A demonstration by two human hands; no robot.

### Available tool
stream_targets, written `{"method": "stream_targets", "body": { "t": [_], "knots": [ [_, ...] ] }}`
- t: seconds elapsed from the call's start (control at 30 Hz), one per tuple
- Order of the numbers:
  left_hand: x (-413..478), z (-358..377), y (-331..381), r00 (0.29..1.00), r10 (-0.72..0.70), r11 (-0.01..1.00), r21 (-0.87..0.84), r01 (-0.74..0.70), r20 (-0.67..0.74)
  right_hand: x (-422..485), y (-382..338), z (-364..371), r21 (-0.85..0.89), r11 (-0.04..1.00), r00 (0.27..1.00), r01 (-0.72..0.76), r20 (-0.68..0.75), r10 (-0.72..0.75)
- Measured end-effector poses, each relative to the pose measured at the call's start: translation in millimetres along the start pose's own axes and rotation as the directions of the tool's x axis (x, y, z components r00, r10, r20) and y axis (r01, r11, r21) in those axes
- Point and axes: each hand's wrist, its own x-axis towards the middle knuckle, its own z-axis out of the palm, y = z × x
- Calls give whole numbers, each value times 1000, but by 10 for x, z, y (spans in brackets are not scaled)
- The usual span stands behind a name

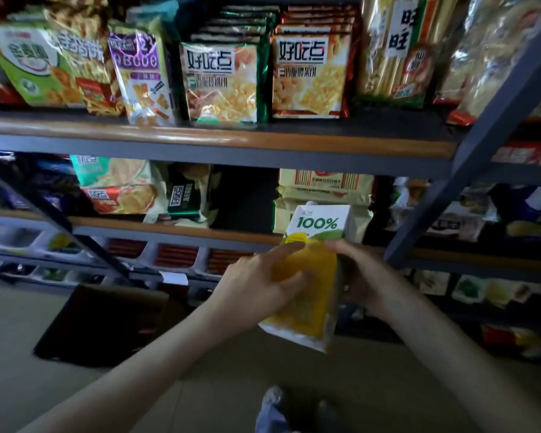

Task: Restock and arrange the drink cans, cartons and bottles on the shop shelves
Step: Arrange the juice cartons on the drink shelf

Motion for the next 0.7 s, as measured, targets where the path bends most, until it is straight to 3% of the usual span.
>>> {"method": "stream_targets", "body": {
  "t": [0.13, 0.2, 0.27, 0.37, 0.43, 0.5, 0.6, 0.7],
  "knots": [
    [149, 33, -332, 993, -120, 921, -371, 119, 20, 44, 206, -33, 152, 979, 991, -132, 11, 132],
    [199, 102, -406, 945, -197, 760, -568, 316, 263, 70, 329, -24, 239, 955, 984, -177, 21, 177],
    [233, 176, -444, 859, -176, 581, -654, 485, 480, 99, 442, -5, 288, 941, 983, -179, 8, 185],
    [267, 251, -451, 873, -136, 536, -706, 463, 469, 102, 525, -16, 310, 938, 985, -158, -15, 171],
    [249, 318, -436, 913, -118, 558, -735, 386, 390, 55, 538, -27, 257, 955, 988, -148, -6, 155],
    [198, 412, -416, 959, -83, 666, -701, 257, 272, -4, 556, -36, 150, 979, 989, -135, -41, 143],
    [81, 535, -369, 997, -26, 891, -451, 57, 74, -118, 625, -50, -81, 996, 995, -41, -98, 33],
    [-142, 649, -216, 998, 42, 979, -196, -52, -52, -251, 724, -56, -195, 980, 989, 49, -130, -75]
  ]
}}
